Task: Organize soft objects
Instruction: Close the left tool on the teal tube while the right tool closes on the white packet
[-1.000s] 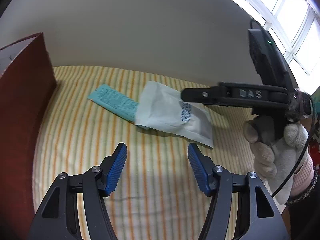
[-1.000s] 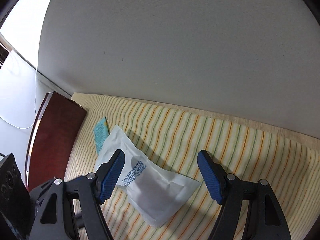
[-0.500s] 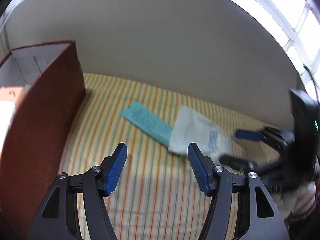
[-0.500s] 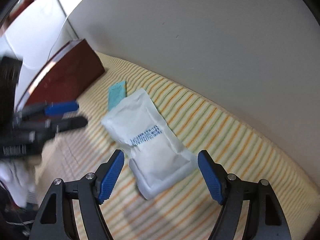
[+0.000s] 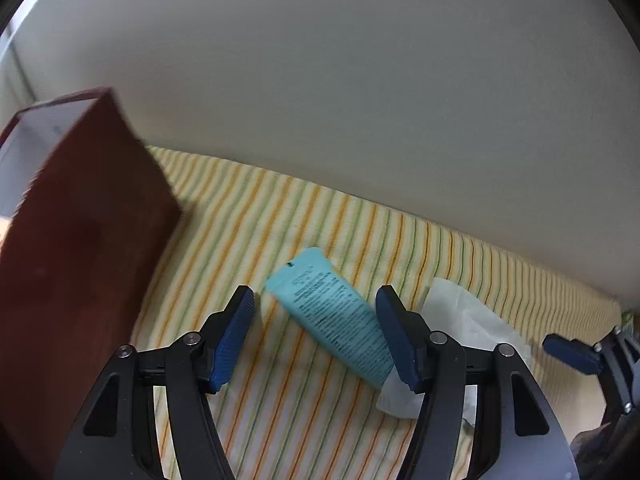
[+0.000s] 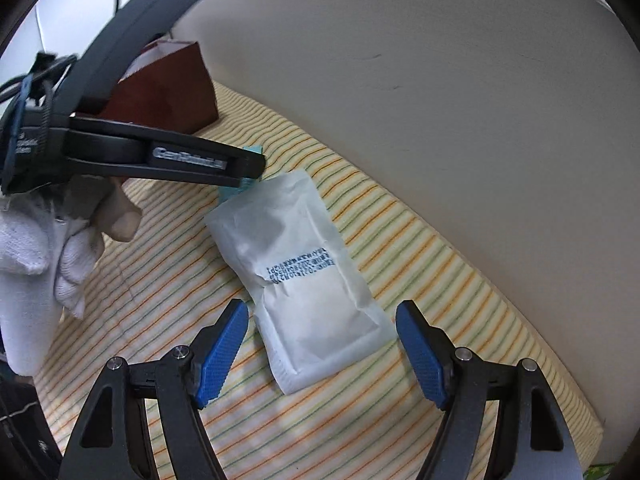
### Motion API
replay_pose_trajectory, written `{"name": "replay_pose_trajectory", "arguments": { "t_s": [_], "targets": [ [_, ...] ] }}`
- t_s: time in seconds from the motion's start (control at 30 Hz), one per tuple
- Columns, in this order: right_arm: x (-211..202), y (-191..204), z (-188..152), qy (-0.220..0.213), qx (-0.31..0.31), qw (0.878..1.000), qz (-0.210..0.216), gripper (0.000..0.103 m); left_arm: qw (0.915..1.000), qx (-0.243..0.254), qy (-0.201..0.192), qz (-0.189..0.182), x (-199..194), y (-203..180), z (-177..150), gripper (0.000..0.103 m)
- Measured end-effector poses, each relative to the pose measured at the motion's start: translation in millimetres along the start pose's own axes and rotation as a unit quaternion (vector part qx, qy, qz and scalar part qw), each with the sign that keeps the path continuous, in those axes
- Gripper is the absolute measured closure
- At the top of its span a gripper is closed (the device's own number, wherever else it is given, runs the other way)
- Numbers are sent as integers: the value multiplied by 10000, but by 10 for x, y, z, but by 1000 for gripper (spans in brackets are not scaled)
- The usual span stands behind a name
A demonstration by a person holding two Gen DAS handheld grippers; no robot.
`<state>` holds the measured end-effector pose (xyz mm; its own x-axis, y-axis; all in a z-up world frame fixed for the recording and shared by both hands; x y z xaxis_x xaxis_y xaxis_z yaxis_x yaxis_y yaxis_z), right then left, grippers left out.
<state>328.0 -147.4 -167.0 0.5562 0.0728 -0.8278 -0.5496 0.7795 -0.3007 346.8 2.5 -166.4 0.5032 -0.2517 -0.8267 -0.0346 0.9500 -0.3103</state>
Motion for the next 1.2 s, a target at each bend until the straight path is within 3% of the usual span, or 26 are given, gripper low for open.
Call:
{"name": "replay_pose_trajectory", "arguments": {
  "t_s": [0.43, 0.67, 0.97, 1.2],
  "targets": [
    [213, 23, 33, 228, -161, 9995, 114, 26, 9966, 810, 130, -115, -31, -41, -149, 39],
    [225, 56, 64, 168, -211, 9995, 148, 21, 9963, 823, 198, -130, -66, 0, -161, 39],
    [184, 158, 85, 369, -838, 9956, 204, 21, 9955, 917, 205, -125, -18, -23, -187, 40],
    [351, 189, 256, 516, -447, 9976, 59, 21, 9936, 1086, 288, -127, 17, -35, -353, 47]
  ]
}}
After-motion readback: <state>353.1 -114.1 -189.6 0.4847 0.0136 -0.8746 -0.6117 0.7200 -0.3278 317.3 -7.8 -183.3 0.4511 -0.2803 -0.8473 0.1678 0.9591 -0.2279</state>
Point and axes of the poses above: each gripper's, at about its wrist camera, not at the fingertips, and x roughly the way its jaws point, y to its left, z to its top, the point moved 2 cm from there along x, roughly the way its jaws point, and after that the axes turned 14 degrees about -z, right-handed, at the moved point
